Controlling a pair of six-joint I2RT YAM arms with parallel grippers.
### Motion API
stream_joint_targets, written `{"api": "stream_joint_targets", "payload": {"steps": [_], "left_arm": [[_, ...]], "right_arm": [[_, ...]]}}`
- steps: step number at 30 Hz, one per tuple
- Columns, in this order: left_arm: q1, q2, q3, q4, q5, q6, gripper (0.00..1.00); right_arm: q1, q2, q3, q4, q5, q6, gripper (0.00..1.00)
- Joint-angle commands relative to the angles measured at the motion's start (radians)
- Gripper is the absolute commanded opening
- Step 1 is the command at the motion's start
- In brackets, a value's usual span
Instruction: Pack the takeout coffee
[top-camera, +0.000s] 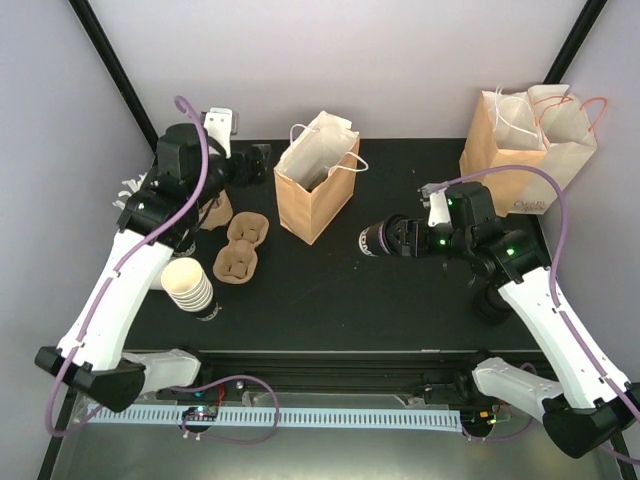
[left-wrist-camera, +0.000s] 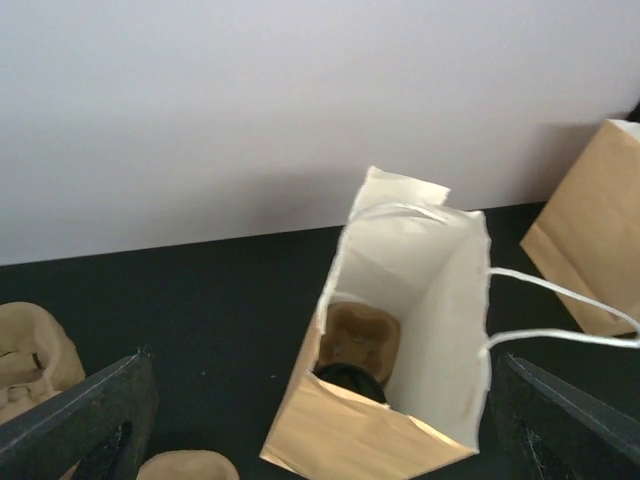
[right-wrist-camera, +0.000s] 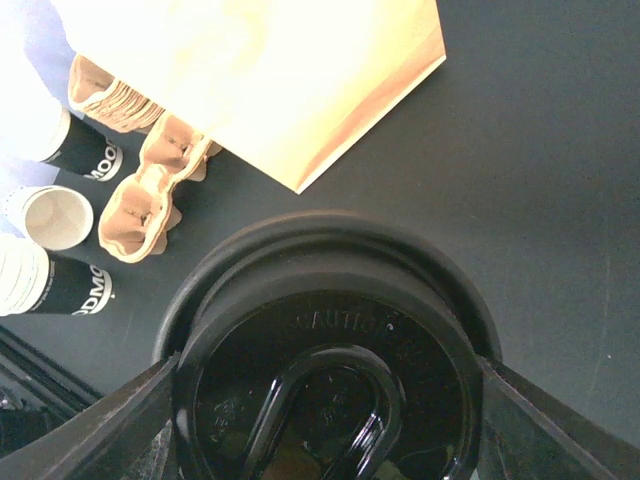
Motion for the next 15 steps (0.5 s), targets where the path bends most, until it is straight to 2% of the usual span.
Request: {"api": "stream_joint_targets", "payload": {"steps": [1, 15], "left_arm": [[0.064, 0.072, 0.097, -0.072, 0.043, 0.037, 0.93], [0.089, 0.244, 0.216, -0.106, 0.155, 0.168, 0.92]], "right_arm": [[0.002, -0.015, -0.002, -0.005, -0.049, -0.041, 0.37], [0.001, -0.060, 0.019, -0.106, -0.012, -0.090, 0.37]]}}
